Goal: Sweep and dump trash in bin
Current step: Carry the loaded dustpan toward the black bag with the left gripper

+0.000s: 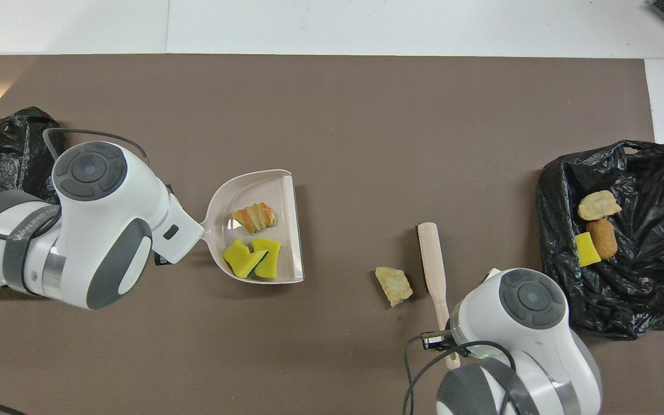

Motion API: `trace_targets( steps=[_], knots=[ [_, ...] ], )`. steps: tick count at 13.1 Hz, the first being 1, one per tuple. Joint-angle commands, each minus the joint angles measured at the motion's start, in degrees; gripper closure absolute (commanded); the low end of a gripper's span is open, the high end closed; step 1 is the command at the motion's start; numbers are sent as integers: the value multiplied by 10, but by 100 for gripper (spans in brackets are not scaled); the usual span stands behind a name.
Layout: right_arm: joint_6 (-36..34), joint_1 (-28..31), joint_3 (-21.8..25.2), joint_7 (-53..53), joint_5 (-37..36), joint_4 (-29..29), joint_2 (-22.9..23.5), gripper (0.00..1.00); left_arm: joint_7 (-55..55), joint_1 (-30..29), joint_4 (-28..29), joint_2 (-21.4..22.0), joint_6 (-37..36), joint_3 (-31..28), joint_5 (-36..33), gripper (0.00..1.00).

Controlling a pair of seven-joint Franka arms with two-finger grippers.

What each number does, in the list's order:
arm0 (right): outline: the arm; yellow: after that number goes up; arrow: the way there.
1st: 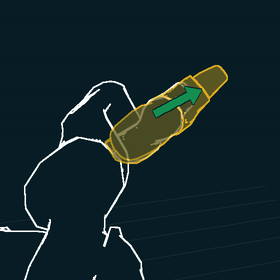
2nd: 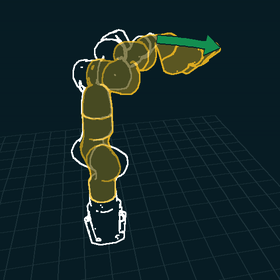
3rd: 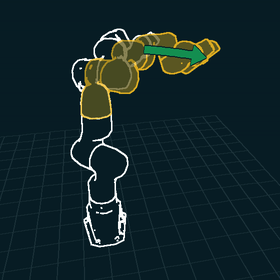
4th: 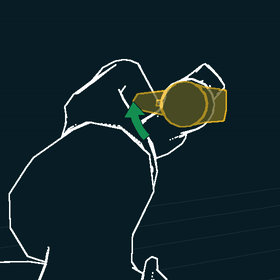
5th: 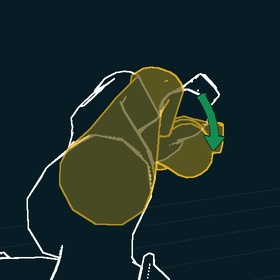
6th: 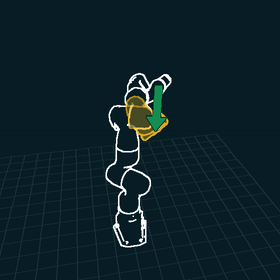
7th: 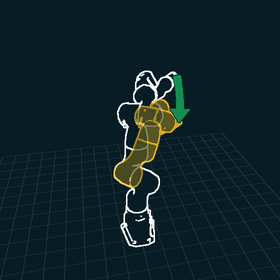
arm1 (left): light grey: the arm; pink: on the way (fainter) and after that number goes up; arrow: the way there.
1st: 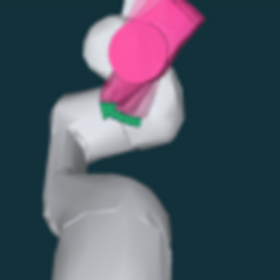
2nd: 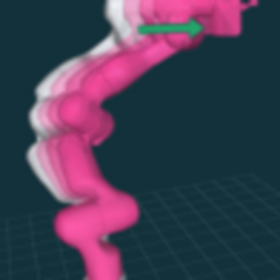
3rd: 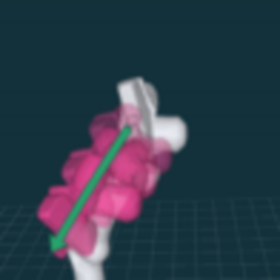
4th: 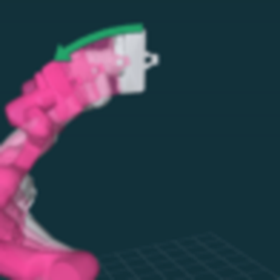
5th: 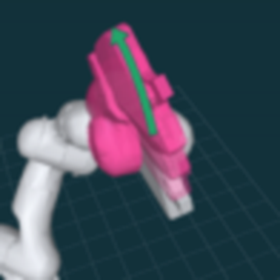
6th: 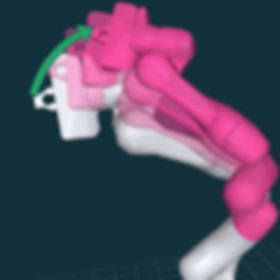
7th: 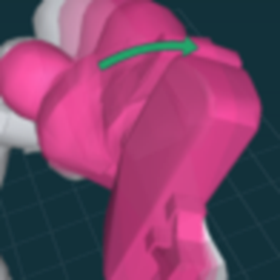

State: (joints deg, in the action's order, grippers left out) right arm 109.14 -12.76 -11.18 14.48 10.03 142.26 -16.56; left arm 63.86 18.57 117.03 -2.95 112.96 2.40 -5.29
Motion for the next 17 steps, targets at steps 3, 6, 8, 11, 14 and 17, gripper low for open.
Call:
trace_targets(
  steps=[3,6,8,11,14,17],
  knots=[
    [16,-5,-7,8,14,90,-87,100,-112,64,100,67,31,-3,-45,100],
    [77,-31,-7,2,21,87,-34,100,-186,92,126,67,39,-3,-71,100],
    [111,-52,-8,-1,62,48,43,100,-188,96,127,66,42,-3,-70,100],
    [143,-122,-9,16,124,-12,128,100,-188,95,129,67,46,-3,-70,100],
    [172,-169,-10,38,180,-58,153,100,-188,93,133,56,66,-3,-71,100],
    [171,-203,-10,58,187,-109,173,100,-178,77,152,54,119,-3,-70,100]
  ],
)
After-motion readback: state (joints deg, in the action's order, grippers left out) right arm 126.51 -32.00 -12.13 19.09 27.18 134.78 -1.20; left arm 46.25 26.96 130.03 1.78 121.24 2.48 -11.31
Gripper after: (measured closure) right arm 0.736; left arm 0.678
